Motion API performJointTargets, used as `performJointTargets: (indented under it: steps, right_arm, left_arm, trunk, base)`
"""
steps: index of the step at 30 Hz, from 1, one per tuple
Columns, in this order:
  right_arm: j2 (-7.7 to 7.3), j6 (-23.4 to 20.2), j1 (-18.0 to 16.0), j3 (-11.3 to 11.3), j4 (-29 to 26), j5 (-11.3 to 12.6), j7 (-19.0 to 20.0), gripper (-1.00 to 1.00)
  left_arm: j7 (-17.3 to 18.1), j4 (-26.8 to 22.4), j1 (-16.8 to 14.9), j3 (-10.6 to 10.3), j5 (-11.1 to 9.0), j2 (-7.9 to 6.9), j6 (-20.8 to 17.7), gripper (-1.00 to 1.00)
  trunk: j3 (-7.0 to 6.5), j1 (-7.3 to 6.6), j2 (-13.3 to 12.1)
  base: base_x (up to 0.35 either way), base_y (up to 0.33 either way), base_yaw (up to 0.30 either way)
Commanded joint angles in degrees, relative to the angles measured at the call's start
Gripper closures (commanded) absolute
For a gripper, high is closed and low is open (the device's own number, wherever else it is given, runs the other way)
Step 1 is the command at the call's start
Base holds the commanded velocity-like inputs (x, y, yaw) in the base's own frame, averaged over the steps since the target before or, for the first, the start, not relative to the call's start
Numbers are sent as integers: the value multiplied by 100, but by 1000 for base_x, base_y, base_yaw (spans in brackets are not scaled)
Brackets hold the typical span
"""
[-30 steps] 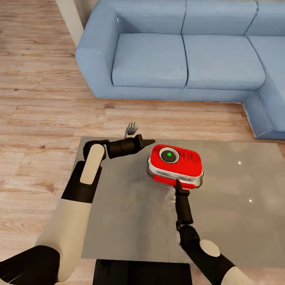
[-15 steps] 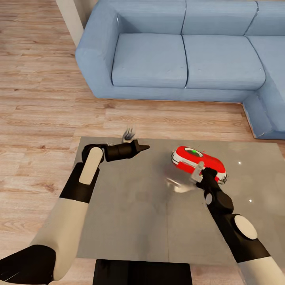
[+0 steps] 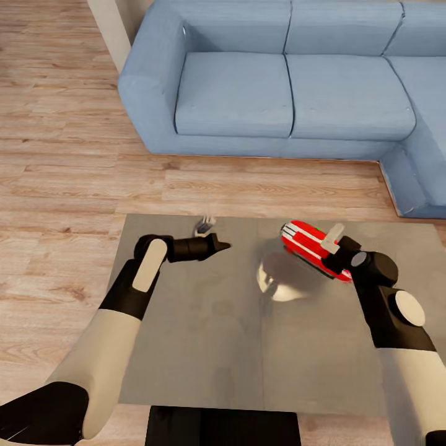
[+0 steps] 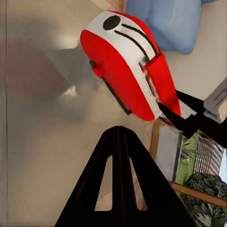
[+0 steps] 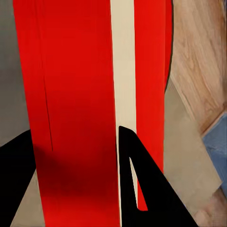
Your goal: Turn on the radio receiver that's on the table in the living room.
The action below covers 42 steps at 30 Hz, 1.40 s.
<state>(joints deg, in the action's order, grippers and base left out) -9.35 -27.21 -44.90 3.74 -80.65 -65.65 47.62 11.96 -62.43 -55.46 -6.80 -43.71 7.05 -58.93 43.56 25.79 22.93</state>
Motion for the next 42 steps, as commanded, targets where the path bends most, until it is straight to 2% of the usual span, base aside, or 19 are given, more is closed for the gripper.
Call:
performJointTargets:
  steps: [1, 5, 6, 7, 9, 13, 15, 16, 18, 21, 23, 42]
  right_arm:
    - [-4, -278, -280, 25, 23, 19, 317, 100]
    - [0, -821, -710, 370, 104, 27, 967, 100]
    - [-1, -908, -749, 390, 114, 26, 1060, 100]
    - [-4, -1221, -868, 437, 143, 26, 1393, 100]
    - [-7, -1551, -987, 459, 157, 30, 1803, 100]
    - [-32, -1866, -1076, 477, 155, 32, 2346, 100]
    - [-38, -1925, -1086, 502, 149, 30, 2651, 100]
    - [-35, -1943, -1089, 514, 148, 28, 2790, 100]
    - [-28, -1954, -1090, 550, 147, 27, 2883, 100]
    - [-32, -1992, -1091, 921, 146, 33, 2951, 100]
    - [-32, -1996, -1091, 984, 146, 36, 2965, 100]
    - [4, -1999, -1092, 989, 162, 35, 2972, 100]
  left_arm:
    - [0, 31, 0, -1, 85, -1, 9, 100]
    - [-2, 77, 0, 3, 333, -2, 13, 100]
    - [-1, 95, 0, 3, 355, -2, 13, 100]
    - [-2, 169, 0, 3, 406, 3, 15, 100]
    - [-6, 229, 0, 3, 430, 6, 19, 100]
    - [-9, 268, 0, -1, 472, 0, 22, 100]
    - [-9, 335, 0, -4, 621, 6, 32, 100]
    - [0, 414, 0, -3, 736, 15, 154, 100]
    - [16, 492, 0, -2, 812, 21, 332, 100]
    - [25, 671, 0, 1, 864, 28, 481, 100]
    - [27, 683, 0, 3, 867, 32, 493, 100]
    - [35, 681, 0, -14, 864, 34, 488, 100]
  trunk:
    - [0, 0, -1]
    - [0, 0, -1]
    - [0, 0, -1]
    - [0, 0, -1]
    - [0, 0, -1]
    - [0, 0, -1]
    - [0, 0, -1]
    - [0, 0, -1]
    - [0, 0, -1]
    - [0, 0, -1]
    - [0, 0, -1]
    - [0, 0, -1]
  base:
    - [0, 0, 0]
    - [0, 0, 0]
    - [0, 0, 0]
    - [0, 0, 0]
    - [0, 0, 0]
    - [0, 0, 0]
    - [0, 0, 0]
    - [0, 0, 0]
    - [0, 0, 0]
    - [0, 0, 0]
    - [0, 0, 0]
    - [0, 0, 0]
